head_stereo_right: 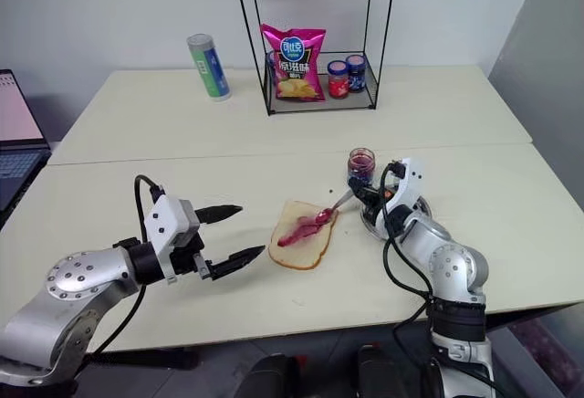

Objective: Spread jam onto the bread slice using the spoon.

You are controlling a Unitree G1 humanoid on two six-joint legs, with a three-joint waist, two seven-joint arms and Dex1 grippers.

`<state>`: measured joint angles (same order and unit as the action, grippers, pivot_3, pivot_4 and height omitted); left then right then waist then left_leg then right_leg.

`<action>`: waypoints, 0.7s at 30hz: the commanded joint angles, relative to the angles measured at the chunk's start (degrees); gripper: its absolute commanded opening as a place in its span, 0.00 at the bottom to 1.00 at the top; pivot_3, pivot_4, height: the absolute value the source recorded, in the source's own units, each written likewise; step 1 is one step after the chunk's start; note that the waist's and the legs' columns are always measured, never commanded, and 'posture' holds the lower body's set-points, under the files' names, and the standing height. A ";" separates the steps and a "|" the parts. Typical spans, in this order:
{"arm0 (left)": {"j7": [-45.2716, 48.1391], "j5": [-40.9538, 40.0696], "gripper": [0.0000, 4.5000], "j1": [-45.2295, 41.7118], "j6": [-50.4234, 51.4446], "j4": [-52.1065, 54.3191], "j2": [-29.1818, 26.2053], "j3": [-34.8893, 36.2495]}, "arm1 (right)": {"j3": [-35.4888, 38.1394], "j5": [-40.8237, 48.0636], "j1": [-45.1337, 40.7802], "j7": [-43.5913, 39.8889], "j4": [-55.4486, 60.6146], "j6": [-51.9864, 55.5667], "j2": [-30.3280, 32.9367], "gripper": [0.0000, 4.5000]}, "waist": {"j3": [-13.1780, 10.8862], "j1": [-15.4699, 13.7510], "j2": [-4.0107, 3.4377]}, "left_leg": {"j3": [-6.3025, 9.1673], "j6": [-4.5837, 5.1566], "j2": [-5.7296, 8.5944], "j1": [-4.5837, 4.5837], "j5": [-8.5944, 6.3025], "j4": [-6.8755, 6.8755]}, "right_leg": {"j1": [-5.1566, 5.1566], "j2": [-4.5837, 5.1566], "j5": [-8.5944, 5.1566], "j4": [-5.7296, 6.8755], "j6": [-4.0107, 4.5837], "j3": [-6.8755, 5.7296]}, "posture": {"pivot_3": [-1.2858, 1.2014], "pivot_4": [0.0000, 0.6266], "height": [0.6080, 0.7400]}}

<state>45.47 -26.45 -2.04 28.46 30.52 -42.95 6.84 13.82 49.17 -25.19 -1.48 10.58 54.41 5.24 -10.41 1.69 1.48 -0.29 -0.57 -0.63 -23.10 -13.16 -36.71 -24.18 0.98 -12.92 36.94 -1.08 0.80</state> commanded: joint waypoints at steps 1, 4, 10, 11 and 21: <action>1.68 0.35 1.00 -2.54 -2.04 -1.28 -0.22 -0.84 | 4.94 8.80 -1.17 3.04 5.09 0.98 -2.03 0.01 | 0.00 0.03 0.00 | -0.01 0.00 0.00 0.00 0.00 0.01 | -0.01 0.00 0.00 0.00 -0.01 0.01 | 0.52 0.24 1.00; 3.70 0.19 1.00 -5.46 -2.09 -2.84 -0.87 -2.11 | 8.43 15.70 -1.86 6.25 7.00 1.07 -2.63 0.01 | 0.00 0.03 -0.01 | 0.02 0.00 -0.03 0.00 0.00 0.01 | -0.01 -0.04 0.00 0.01 -0.01 -0.01 | 0.52 0.24 1.00; 10.72 0.20 1.00 -14.02 -1.24 -6.70 -3.18 -6.67 | 11.89 22.99 -0.25 11.77 11.37 0.65 2.49 0.01 | -0.01 0.09 -0.01 | -0.03 0.00 0.00 -0.01 0.00 0.01 | -0.01 -0.09 0.00 -0.01 -0.01 0.03 | 0.52 0.24 1.00; 11.93 0.68 1.00 -15.68 -1.45 -7.52 -3.47 -7.83 | 12.56 24.03 0.36 12.45 12.23 0.57 3.77 0.01 | -0.01 0.12 -0.01 | -0.03 0.00 0.00 -0.02 0.00 0.01 | -0.01 -0.09 0.00 -0.02 -0.01 0.03 | 0.52 0.24 1.00; 19.99 8.02 1.00 -35.69 -6.67 -22.60 8.36 -24.33 | 19.35 20.71 13.39 9.46 13.28 -4.07 18.91 0.01 | -0.04 -0.14 -0.03 | -0.09 0.04 0.13 -0.23 -0.02 -0.13 | -0.05 -0.27 0.07 -0.10 -0.22 0.14 | 0.52 0.24 1.00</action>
<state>64.63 -20.25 -35.32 24.07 9.93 -36.87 -14.98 32.51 71.76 -12.86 10.67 24.13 52.70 22.71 -10.45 1.55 1.45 -0.41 -0.53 -0.55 -23.34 -13.18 -36.84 -24.26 0.71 -12.83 36.85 -1.32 0.97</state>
